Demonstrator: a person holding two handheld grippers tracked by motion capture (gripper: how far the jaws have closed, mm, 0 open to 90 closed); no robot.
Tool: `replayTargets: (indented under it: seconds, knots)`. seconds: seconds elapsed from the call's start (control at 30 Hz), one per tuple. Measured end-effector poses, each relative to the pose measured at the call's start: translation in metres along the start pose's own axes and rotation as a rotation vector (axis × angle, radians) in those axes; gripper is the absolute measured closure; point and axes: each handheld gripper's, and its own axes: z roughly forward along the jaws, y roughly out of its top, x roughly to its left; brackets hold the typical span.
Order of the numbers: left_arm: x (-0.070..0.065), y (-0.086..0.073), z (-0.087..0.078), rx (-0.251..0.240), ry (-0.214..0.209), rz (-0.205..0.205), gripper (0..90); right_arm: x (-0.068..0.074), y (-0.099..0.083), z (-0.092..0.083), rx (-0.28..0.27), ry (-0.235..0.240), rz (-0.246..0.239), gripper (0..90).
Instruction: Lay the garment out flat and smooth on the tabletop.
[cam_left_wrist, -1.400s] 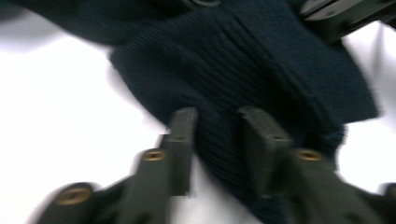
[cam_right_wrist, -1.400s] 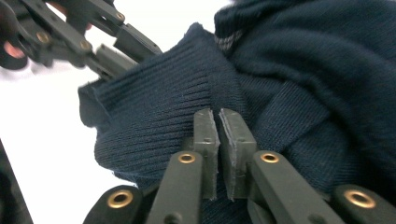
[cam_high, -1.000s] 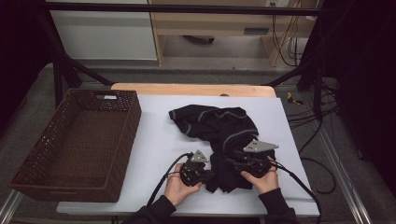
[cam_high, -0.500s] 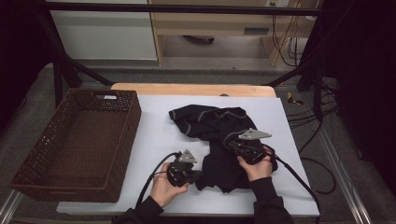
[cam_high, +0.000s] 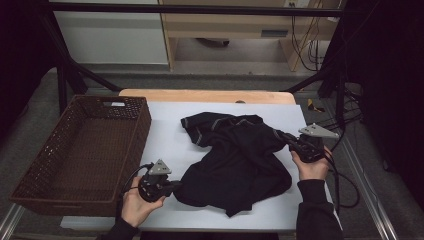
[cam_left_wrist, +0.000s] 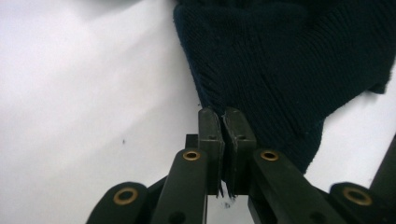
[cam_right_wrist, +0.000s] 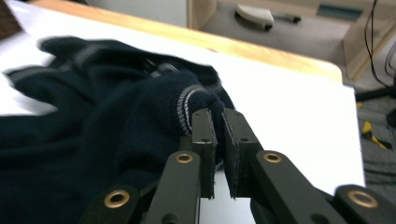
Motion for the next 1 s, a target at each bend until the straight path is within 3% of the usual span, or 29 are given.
replayTargets:
  seconds: [0.1,0.13,0.17,0.27,0.4,0.5,0.53,0.63,0.73,0.87,0.9,1.0]
  knots:
    - [-0.003,0.000,0.009,-0.015,-0.019,0.006,84.9,-0.004,-0.009,0.007,0.022,0.032,0.002,76.7]
    - [-0.003,0.000,0.010,-0.017,-0.022,0.004,83.3,-0.003,-0.014,0.007,0.009,0.055,-0.001,66.6]
    - [-0.005,0.002,0.013,-0.017,-0.020,0.003,82.3,-0.001,-0.015,0.008,0.004,0.060,-0.004,61.9]
    - [-0.008,0.010,0.017,-0.070,0.010,0.000,65.5,0.008,-0.022,0.006,0.010,0.065,-0.033,44.3]
    - [-0.008,0.021,0.026,-0.126,0.047,-0.009,42.7,0.017,-0.031,-0.002,0.012,0.086,-0.043,33.4]
    - [-0.006,0.027,0.038,-0.117,0.059,-0.022,40.3,0.022,-0.040,-0.007,0.031,0.103,-0.043,27.5]
    - [-0.004,0.028,0.044,-0.108,0.034,-0.046,39.0,0.024,-0.044,-0.008,0.041,0.108,-0.044,25.9]
    - [-0.003,0.031,0.057,-0.087,-0.001,-0.069,38.9,0.028,-0.055,-0.009,0.081,0.117,-0.069,25.3]
    - [-0.004,0.031,0.065,-0.056,-0.009,-0.071,39.7,0.026,-0.063,-0.008,0.103,0.123,-0.051,26.4]
    - [-0.006,0.026,0.069,-0.037,-0.017,-0.042,55.3,0.020,-0.074,-0.007,0.137,0.126,-0.006,32.9]
    - [-0.006,0.025,0.069,-0.035,-0.005,-0.017,58.2,0.019,-0.075,-0.006,0.145,0.129,-0.004,35.2]
    - [-0.006,0.025,0.064,-0.014,-0.011,0.002,73.8,0.017,-0.080,-0.003,0.163,0.159,0.004,48.7]
